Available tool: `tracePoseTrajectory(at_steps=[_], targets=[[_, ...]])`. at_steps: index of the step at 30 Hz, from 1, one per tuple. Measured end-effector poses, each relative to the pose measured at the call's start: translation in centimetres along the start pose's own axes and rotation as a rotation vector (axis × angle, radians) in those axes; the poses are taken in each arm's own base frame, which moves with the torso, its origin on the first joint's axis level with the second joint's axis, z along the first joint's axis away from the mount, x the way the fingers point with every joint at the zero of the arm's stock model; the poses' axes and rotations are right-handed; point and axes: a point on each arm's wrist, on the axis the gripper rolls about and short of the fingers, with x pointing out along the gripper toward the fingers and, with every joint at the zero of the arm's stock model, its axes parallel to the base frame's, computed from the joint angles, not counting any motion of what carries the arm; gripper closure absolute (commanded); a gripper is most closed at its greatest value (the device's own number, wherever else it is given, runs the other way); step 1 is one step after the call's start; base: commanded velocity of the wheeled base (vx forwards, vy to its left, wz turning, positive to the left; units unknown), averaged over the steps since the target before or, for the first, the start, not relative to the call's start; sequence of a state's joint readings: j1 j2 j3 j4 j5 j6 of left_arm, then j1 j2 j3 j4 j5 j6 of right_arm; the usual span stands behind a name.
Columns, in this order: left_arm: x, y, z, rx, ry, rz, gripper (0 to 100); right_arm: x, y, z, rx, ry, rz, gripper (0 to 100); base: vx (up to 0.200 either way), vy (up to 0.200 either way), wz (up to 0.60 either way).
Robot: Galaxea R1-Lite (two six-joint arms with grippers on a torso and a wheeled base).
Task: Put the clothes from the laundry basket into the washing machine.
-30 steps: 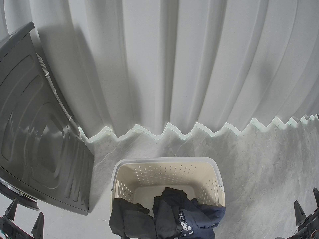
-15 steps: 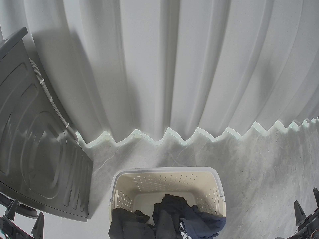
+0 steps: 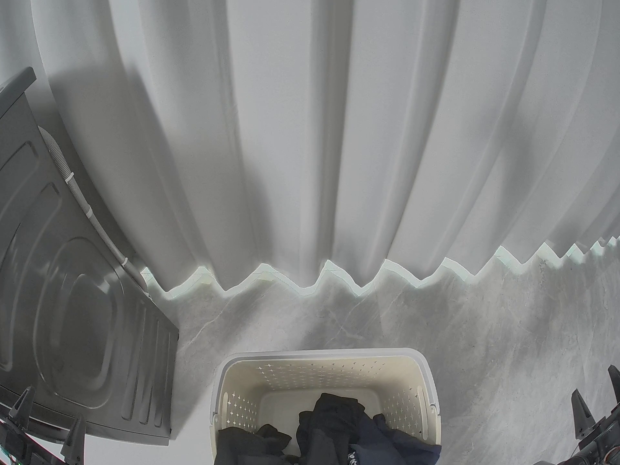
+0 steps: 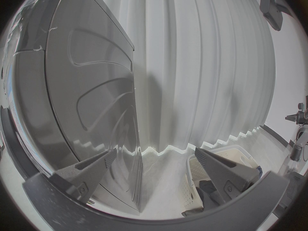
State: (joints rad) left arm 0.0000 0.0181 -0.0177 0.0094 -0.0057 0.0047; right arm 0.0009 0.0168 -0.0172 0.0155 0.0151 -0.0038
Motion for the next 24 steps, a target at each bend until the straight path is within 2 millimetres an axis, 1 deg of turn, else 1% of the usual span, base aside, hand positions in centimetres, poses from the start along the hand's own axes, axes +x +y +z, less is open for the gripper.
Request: tracePoseTrajectory(at_steps=[24], targets=[[0.00, 0.00, 0.00, 0.000, 0.000, 0.000, 0, 0.00, 0.00, 0.00, 0.001, 0.000, 0.001, 0, 0.000, 0.000, 0.00]])
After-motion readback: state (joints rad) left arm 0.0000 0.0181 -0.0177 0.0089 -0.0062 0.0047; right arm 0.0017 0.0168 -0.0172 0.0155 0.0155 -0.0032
